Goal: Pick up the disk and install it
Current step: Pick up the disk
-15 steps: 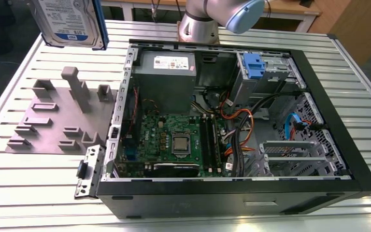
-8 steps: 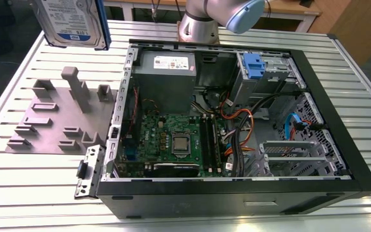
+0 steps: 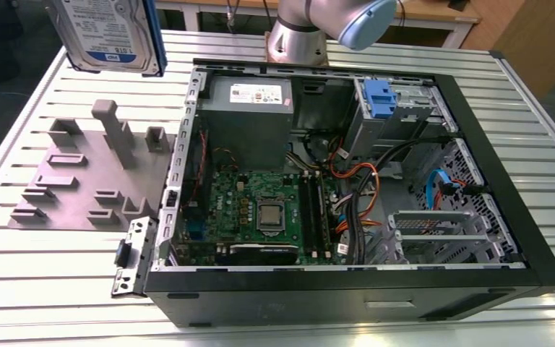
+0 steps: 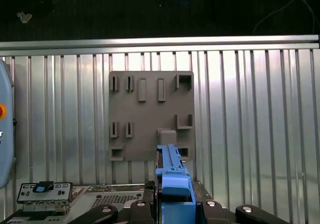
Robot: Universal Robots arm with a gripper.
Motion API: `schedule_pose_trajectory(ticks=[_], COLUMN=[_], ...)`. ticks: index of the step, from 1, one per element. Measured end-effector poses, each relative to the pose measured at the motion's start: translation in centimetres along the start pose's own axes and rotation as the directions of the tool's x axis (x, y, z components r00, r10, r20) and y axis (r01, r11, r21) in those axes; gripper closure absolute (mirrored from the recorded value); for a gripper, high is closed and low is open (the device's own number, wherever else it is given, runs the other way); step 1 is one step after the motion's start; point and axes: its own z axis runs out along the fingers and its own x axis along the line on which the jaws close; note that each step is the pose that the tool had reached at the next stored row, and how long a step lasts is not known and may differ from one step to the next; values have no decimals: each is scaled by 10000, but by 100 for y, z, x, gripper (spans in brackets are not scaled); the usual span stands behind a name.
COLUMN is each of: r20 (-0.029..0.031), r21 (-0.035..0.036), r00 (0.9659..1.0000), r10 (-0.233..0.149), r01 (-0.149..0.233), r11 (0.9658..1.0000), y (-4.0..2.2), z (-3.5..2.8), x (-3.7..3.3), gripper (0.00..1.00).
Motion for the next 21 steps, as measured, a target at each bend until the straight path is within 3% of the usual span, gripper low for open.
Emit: schedule_pose_trajectory(ticks=[21], r20=[0], r21=[0], r00=[10000], r10=[1], r01=[-1], r11=[10000], y=[-28], z=[-1], x=[24], gripper=[64])
